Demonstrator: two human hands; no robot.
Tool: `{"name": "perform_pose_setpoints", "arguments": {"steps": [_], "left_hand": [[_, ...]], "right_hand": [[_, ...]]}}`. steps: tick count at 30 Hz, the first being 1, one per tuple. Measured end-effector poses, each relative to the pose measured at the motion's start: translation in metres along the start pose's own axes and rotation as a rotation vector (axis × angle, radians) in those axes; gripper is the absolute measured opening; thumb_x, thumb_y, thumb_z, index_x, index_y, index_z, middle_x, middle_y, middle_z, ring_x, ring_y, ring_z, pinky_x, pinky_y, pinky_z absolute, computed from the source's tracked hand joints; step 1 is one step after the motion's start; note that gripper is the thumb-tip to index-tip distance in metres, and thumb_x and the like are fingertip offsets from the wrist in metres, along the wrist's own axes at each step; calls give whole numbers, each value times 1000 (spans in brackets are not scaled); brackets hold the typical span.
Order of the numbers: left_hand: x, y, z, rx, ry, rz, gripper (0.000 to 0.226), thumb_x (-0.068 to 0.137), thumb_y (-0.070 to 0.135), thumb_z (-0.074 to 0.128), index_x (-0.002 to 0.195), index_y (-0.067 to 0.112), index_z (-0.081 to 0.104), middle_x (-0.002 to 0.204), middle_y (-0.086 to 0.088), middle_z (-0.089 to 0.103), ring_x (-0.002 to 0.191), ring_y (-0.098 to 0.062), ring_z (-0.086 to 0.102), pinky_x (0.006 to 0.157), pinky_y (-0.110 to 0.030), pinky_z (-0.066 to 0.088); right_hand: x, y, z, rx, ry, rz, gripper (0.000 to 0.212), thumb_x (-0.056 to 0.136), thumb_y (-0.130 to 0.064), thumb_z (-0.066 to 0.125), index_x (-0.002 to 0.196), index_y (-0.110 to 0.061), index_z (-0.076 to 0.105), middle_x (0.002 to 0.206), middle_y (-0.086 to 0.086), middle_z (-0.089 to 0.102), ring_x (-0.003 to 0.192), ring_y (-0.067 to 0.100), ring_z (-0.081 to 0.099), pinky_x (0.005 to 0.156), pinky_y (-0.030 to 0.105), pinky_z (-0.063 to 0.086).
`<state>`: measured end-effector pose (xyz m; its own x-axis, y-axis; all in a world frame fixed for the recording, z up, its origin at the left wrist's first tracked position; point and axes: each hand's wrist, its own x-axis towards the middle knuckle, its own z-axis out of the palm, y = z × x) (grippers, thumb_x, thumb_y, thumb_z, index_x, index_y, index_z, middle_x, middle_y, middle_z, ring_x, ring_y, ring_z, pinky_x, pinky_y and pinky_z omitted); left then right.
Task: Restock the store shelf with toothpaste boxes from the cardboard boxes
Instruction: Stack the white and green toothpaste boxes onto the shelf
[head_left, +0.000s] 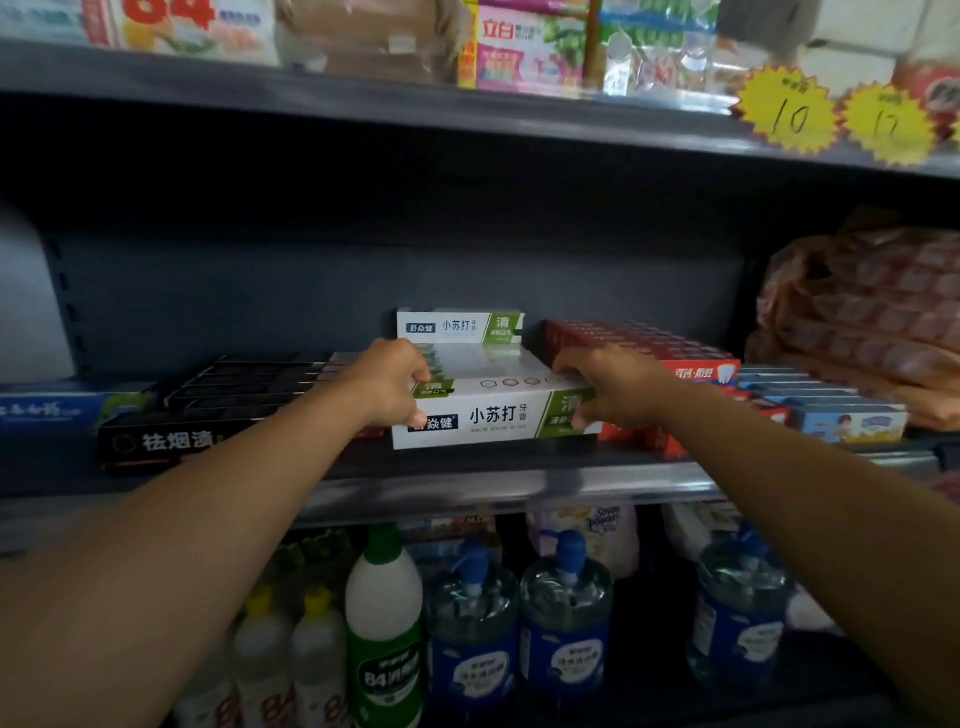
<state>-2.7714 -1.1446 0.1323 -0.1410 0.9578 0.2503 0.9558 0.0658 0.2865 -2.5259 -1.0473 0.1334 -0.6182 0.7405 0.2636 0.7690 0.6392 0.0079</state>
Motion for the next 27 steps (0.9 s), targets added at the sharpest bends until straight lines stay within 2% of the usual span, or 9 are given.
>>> {"name": "perform_pose_setpoints", "arguments": {"steps": [3,6,9,12,15,17,20,25,27], "left_hand": [[12,-4,13,70,-18,-1,64,74,18,82,132,12,56,133,-9,57,121,-25,54,103,-33,42],[17,-6,22,128,-20,13,61,77,24,79,133,15,56,132,-8,58,120,-25,55,93,-28,41],[23,-12,24,121,-17,11,59,75,24,81,129,11,60,128,-9,62,116,-26,57,96,-31,45],[29,-19,22,131,6,16,39,71,20,84,102,1,71,105,-13,70,101,-28,63,88,-35,51],[33,-21,20,145,28,26,18,72,15,82,80,6,70,80,-6,62,84,-26,61,71,-27,43],[34,-21,21,185,35,33,16,74,16,80,71,7,67,70,-3,55,78,-25,57,66,-26,38],[36,-22,26,212,68,8,29,76,11,75,57,10,54,63,-3,48,72,-24,52,62,-26,37],[39,-23,30,172,65,-7,29,77,6,73,56,8,53,64,-5,51,72,-26,54,61,-27,40],[39,-23,29,164,70,9,7,78,9,74,77,3,70,83,-10,65,85,-28,62,71,-33,50]], "right_hand": [[11,7,19,-10,-26,-3,62,72,-25,80,126,-23,50,122,3,59,108,21,53,85,32,44],[18,13,34,6,-41,-11,64,71,-23,80,128,-22,51,123,4,59,110,22,54,87,32,44],[24,14,39,-13,-34,-29,64,71,-26,80,129,-20,53,125,4,58,111,22,54,93,36,46],[28,11,38,-112,-18,-64,68,72,-31,80,132,-18,52,128,5,52,116,23,50,94,39,45],[33,10,37,-161,-1,-75,63,74,-28,78,132,-20,52,129,2,51,117,23,49,93,38,46],[37,11,38,-191,23,-84,58,77,-25,75,130,-21,54,129,2,51,117,23,49,92,40,46],[42,11,38,-204,30,-94,51,78,-24,73,126,-20,58,127,1,53,115,22,50,90,38,47],[47,11,41,-210,13,-83,48,81,-25,70,127,-20,57,128,1,56,114,22,52,92,40,47],[47,10,42,-195,11,-69,47,82,-24,70,127,-20,57,129,1,56,115,22,52,94,41,47]]}}
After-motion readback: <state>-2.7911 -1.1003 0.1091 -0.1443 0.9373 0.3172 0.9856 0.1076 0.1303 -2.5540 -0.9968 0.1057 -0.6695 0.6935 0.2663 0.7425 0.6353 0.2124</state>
